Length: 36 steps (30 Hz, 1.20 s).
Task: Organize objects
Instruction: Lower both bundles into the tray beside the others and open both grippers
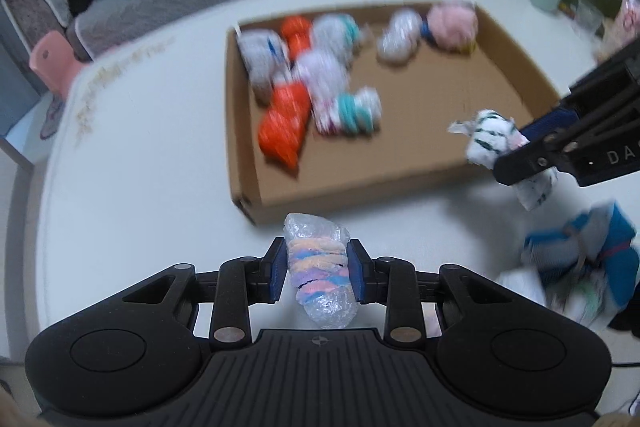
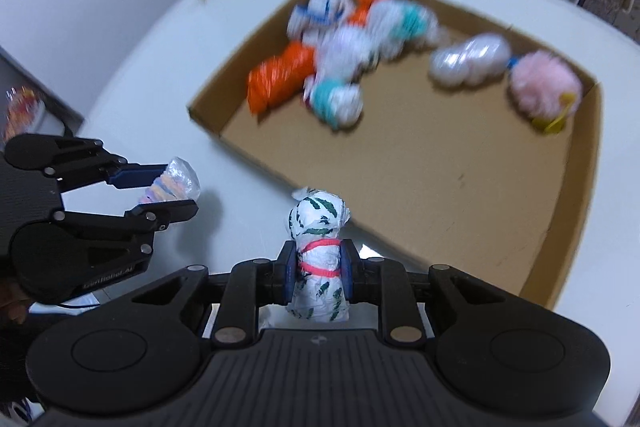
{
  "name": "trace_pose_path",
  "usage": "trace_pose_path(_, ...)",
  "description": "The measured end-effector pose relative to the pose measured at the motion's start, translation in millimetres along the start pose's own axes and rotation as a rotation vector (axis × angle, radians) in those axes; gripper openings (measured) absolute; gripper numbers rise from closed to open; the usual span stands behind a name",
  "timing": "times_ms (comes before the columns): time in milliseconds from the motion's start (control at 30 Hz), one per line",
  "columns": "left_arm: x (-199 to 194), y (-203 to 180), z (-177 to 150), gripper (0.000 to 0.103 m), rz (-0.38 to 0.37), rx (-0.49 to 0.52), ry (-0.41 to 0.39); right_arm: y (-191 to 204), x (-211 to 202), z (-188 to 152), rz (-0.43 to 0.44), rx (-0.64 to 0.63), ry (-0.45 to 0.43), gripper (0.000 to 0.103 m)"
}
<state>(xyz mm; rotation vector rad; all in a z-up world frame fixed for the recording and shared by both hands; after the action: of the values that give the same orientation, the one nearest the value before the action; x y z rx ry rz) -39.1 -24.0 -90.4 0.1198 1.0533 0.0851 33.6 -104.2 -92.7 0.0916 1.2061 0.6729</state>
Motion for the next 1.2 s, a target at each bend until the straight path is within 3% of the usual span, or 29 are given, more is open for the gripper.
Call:
trace_pose_path(267, -14, -2, 53, 0.038, -0.021, -0.035, -0.093, -37, -42, 25, -0.031, 0.05, -0.132, 0.02)
trace_pose_path(533, 13, -30, 119, 0.038, -0.054, -0.034, -0.127, -63, -52, 68, -0.013, 0.066, -0.28, 0.02)
trace_pose_path(733, 38, -52, 145, 0.038, -0.058, -0.007, -0.135, -74, -39, 86, -0.03, 0.037, -0.283, 0.02)
trace_pose_path(967, 80, -68, 145, 0.038, -0.056, 0.043, -0.097, -92, -15, 98, 0.007, 0.064, -0.224, 0.02)
trace_pose_path(1200, 101, -74, 136, 0.039, -0.029, 0.107, -0.077, -100, 12, 92, -0.014, 0.066, -0.151, 0.02)
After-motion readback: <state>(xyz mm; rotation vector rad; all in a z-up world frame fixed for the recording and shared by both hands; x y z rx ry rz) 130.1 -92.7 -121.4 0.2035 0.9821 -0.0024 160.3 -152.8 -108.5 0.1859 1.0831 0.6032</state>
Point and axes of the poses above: each gripper's, at about its wrist camera, not at the fingertips, and x roughly the way its jaws point, y to its left, z to its top, the point moved 7 cm from there along x, roughly the way its jaws point, and after that the axes turned 11 degrees about z, right-handed, at the moved point
